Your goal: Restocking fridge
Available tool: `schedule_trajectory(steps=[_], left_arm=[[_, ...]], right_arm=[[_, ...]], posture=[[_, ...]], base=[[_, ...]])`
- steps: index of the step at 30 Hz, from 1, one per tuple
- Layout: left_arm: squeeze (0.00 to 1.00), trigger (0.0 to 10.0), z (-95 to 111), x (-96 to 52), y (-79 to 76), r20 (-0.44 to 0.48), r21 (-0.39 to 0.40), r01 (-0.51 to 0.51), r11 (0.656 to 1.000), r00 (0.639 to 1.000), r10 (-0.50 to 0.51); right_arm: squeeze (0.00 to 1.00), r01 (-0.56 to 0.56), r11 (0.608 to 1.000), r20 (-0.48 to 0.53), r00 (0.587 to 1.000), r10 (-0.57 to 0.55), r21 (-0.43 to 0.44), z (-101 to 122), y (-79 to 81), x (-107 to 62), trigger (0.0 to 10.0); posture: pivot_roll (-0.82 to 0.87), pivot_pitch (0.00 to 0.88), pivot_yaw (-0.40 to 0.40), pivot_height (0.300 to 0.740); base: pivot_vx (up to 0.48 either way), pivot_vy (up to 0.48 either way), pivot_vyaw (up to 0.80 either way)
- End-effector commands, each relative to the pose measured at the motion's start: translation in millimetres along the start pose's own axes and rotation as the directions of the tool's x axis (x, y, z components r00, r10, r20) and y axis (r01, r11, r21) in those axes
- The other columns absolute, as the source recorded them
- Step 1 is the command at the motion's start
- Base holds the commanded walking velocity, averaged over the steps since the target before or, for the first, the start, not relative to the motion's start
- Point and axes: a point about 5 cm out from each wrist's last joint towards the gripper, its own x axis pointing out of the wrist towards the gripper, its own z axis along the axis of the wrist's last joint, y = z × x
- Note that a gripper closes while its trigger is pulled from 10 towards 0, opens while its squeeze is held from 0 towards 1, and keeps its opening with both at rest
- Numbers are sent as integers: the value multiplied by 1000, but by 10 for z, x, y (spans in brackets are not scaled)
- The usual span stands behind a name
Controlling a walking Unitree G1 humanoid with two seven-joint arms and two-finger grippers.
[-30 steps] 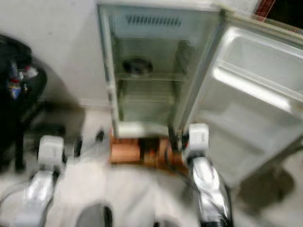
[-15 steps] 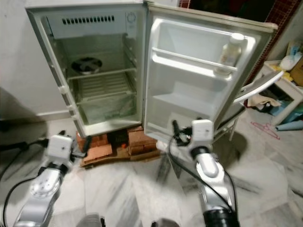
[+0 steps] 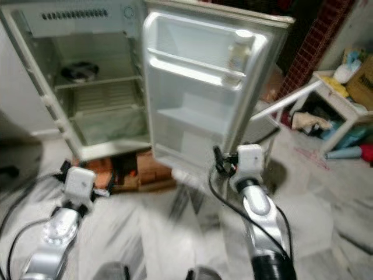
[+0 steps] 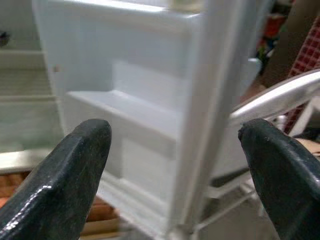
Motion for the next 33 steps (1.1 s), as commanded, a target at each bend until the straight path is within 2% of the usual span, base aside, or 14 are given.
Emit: schedule_trajectory(steps=[1, 10, 18, 28, 29, 33], left_arm=[[0, 10000, 10, 5, 67, 4, 18, -7, 1000, 1000, 7], [0, 10000, 7, 3, 69, 1, 16, -6, 1000, 1000, 6], [0, 10000, 9, 17, 108, 0, 12, -17, 1000, 1000, 17], [0, 10000, 17, 33, 96, 2, 9, -17, 1000, 1000, 17], [0, 10000, 14, 24, 61, 6, -16, -5, 1000, 1000, 5], [0, 10000, -11, 3, 50, -3, -10, -2, 1000, 1000, 2]], right_arm=[[0, -42, 999, 30, 999, 41, 24, 69, 76, 50, 10000], [0, -87, 996, 41, 995, 86, 30, 84, 99, 67, 10000], [0, -125, 992, 52, 991, 123, 21, 95, 164, 76, 10000], [0, -99, 995, 61, 993, 98, 17, 110, 129, 96, 10000], [0, -97, 995, 61, 994, 95, 18, 110, 121, 99, 10000], [0, -98, 995, 61, 993, 97, 18, 106, 122, 98, 10000]], posture=[[74, 38, -39, 740], [80, 36, -39, 740], [84, 31, -39, 740], [85, 33, -36, 740], [85, 34, -35, 740], [85, 35, -35, 740]], base=[[251, -405, 0], [308, -357, 150], [458, 0, 689], [478, 0, 0], [0, 0, 0], [0, 0, 0]])
